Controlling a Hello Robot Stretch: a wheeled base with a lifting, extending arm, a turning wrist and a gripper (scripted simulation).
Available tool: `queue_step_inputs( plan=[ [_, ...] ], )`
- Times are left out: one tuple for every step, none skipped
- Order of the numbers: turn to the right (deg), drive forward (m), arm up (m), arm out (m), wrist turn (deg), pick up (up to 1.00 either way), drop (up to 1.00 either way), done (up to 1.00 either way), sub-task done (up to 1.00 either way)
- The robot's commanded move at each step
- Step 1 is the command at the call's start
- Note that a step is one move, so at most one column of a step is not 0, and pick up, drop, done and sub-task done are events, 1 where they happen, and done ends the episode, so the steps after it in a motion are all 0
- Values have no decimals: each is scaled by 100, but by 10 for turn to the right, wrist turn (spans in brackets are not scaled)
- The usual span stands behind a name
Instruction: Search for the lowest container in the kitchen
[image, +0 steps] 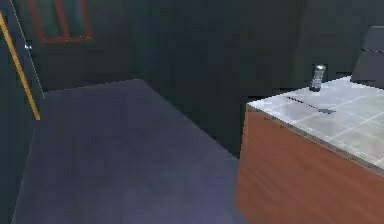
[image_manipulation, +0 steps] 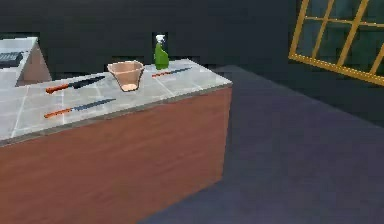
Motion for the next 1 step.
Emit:
queue_step_inputs(
  plan=[
    [450, 0, 0, 0, 0, 0, 0, 0, 0]
  ],
)
